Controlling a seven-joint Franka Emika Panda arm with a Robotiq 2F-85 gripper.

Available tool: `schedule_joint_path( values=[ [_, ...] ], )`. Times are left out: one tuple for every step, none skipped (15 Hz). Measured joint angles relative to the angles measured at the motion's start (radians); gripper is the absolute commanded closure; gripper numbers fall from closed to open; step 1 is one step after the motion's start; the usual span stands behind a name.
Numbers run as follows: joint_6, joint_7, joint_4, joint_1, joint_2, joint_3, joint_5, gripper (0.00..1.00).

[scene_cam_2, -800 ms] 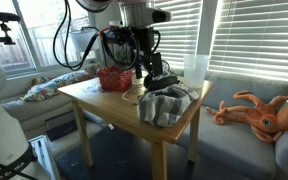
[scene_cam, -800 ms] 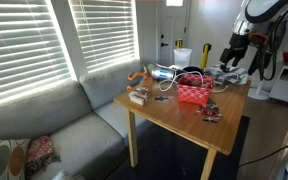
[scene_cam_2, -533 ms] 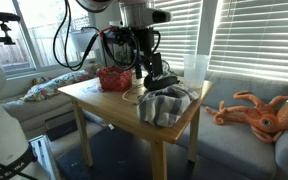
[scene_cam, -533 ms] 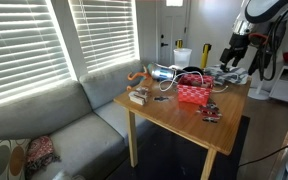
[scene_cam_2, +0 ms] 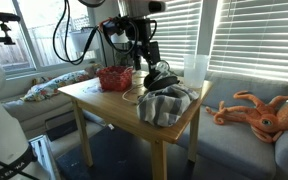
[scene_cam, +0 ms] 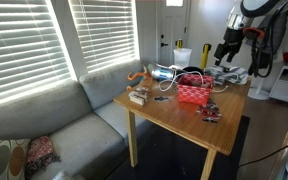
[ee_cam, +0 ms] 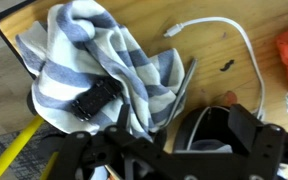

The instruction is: Remove the charger from the red basket and put it on the table

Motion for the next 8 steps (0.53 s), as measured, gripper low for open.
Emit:
schedule_joint_path(
  values=[
    [-0.030, 0.029, 0.022, 0.014, -0.002, 0.030, 0.002, 0.00],
    [-0.072, 0.067, 0.048, 0.029, -0.002, 0.062, 0.007, 0.00],
    [-0.118, 0.116, 0.074, 0.046, 0.000, 0.093, 0.017, 0.00],
    [-0.157, 0.179, 0.099, 0.059, 0.004, 0.127, 0.021, 0.00],
    [-0.187, 0.248, 0.123, 0.069, 0.011, 0.161, 0.024, 0.00],
    [-0.207, 0.311, 0.146, 0.076, 0.023, 0.194, 0.024, 0.00],
    [-0.217, 0.370, 0.167, 0.080, 0.039, 0.230, 0.016, 0.00],
    [-0.222, 0.409, 0.184, 0.080, 0.057, 0.258, 0.010, 0.00]
  ],
)
